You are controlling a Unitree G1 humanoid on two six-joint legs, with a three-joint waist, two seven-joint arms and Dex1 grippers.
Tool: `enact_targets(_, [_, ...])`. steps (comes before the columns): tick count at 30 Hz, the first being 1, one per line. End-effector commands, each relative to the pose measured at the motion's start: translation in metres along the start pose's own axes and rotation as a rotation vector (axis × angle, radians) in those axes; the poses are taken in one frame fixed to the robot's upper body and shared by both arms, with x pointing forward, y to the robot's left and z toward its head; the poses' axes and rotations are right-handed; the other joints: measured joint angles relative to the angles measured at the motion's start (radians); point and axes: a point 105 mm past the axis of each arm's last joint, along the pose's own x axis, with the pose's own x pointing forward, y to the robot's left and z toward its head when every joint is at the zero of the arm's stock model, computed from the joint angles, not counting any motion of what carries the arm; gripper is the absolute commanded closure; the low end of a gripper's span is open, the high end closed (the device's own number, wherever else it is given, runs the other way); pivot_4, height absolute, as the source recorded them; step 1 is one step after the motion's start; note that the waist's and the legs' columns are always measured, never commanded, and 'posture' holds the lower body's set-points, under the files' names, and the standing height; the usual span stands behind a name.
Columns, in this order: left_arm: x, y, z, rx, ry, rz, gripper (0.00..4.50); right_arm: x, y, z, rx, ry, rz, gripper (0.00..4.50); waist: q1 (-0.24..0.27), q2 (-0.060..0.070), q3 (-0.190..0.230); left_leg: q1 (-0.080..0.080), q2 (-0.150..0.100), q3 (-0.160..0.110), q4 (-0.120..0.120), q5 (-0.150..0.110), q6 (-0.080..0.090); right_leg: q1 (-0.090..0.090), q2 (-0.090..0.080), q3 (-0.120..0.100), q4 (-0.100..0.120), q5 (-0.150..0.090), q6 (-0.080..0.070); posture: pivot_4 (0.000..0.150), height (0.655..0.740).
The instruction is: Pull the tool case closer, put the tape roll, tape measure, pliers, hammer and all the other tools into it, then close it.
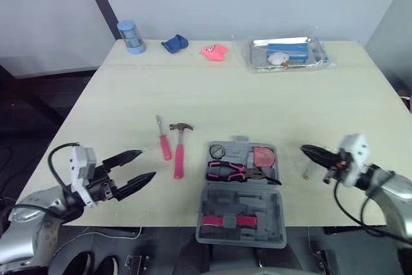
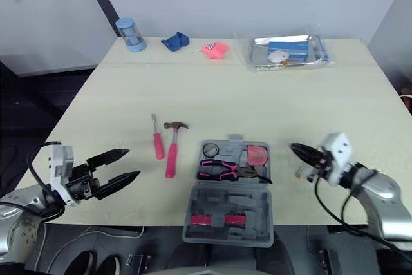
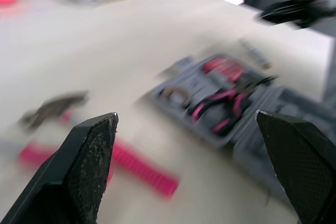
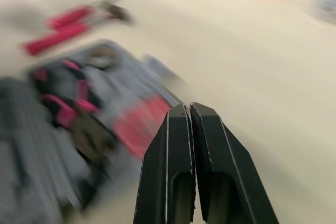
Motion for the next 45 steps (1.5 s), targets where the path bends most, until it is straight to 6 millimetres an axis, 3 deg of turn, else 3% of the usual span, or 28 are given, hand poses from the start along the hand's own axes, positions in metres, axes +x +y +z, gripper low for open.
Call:
enact_targets(1, [-0.029,0.02,-0.009,-0.007,-0.006,0.168,0.0,-0.05,-0.021,-0.005,0.011,-0.014,-0.156,4.36,0.0,0.0,0.0,0.0,0.0,0.0,0.0,0.0,0.0,0.0,0.0,0.0,0.0,0.0,0.0,0.15,0.74])
enact_targets(3, [-0.049,0.031,-0.022,-0.037,0.008,0.269,0.0,-0.091,-0.028,-0.027,0.048,0.052,-0.271,3.85,0.001,0.0,0.0,0.0,0.0,0.0,-0.001,0.0,0.0,0.0,0.0,0.0,-0.001,0.0,0.0,0.15,0.74])
enact_targets(4, [-0.054,0.033,-0.026,-0.044,0.011,0.291,0.0,-0.101,-0.028,-0.031,0.057,0.065,-0.294,3.67,0.002,0.0,0.0,0.0,0.0,0.0,-0.001,0.0,0.0,0.0,0.0,0.0,-0.002,0.0,0.0,0.15,0.74])
enact_targets(6, [-0.065,0.039,-0.032,-0.06,0.015,0.346,0.0,-0.127,-0.031,-0.041,0.093,0.073,-0.386,2.83,0.001,-0.001,0.0,0.0,0.0,0.001,-0.004,0.0,0.0,0.0,0.0,0.0,-0.006,0.0,0.0,0.15,0.74])
enact_targets(11, [-0.083,0.044,-0.048,-0.081,0.052,0.409,0.0,-0.164,-0.031,-0.06,0.152,0.098,-0.508,0.13,-0.007,-0.001,0.0,0.004,0.002,0.006,-0.005,0.0,0.0,0.001,0.0,0.003,-0.006,-0.001,-0.002,0.15,0.74])
enact_targets(16, [-0.088,0.044,-0.049,-0.082,0.082,0.394,0.0,-0.18,-0.028,-0.071,0.181,0.142,-0.537,0.13,-0.002,-0.002,0.0,0.004,0.002,0.007,-0.007,0.0,0.0,0.001,0.0,0.004,-0.007,-0.001,-0.001,0.15,0.74])
enact_targets(23, [-0.074,0.04,-0.045,-0.055,0.102,0.308,0.0,-0.169,-0.026,-0.069,0.191,0.148,-0.477,0.13,-0.001,-0.002,0.0,0.004,0.002,0.007,-0.007,0.0,0.0,0.001,0.0,0.004,-0.007,-0.001,-0.001,0.15,0.74])
enact_targets(37, [0.011,-0.003,-0.037,0.137,0.201,-0.213,0.0,-0.059,0.028,-0.033,0.057,0.166,0.111,0.13,0.0,-0.001,0.001,0.004,0.002,0.007,-0.007,0.0,0.0,0.001,0.0,0.005,-0.007,0.0,0.0,0.15,0.74])
enact_targets(39, [0.018,-0.006,-0.039,0.15,0.221,-0.267,0.89,-0.046,0.033,-0.03,0.037,0.169,0.168,0.0,0.0,-0.001,0.001,0.004,0.002,0.007,-0.007,0.0,0.0,0.001,0.0,0.004,-0.007,0.0,0.0,0.15,0.74])
enact_targets(41, [0.026,-0.008,-0.04,0.151,0.23,-0.312,1.81,-0.033,0.034,-0.028,0.04,0.161,0.202,0.5,0.0,-0.001,0.001,0.004,0.002,0.006,-0.007,0.0,0.0,0.001,0.001,0.004,-0.007,0.0,0.0,0.15,0.74])
enact_targets(42, [0.03,-0.008,-0.041,0.16,0.235,-0.332,2.03,-0.027,0.034,-0.029,0.031,0.17,0.222,0.59,0.0,-0.001,0.001,0.003,0.002,0.006,-0.007,0.0,0.0,0.001,0.001,0.004,-0.007,0.0,0.0,0.15,0.74])
enact_targets(43, [0.034,-0.009,-0.042,0.167,0.24,-0.357,2.72,-0.022,0.035,-0.031,0.022,0.184,0.25,1.27,0.0,-0.001,0.001,0.003,0.002,0.006,-0.007,0.0,0.0,0.001,0.001,0.004,-0.007,0.0,0.0,0.15,0.74])
enact_targets(45, [0.04,-0.013,-0.044,0.173,0.253,-0.402,3.61,-0.014,0.04,-0.037,0.0,0.227,0.303,2.26,0.0,-0.001,0.001,0.003,0.002,0.006,-0.006,0.0,0.0,0.001,0.001,0.004,-0.006,0.0,0.0,0.15,0.74])
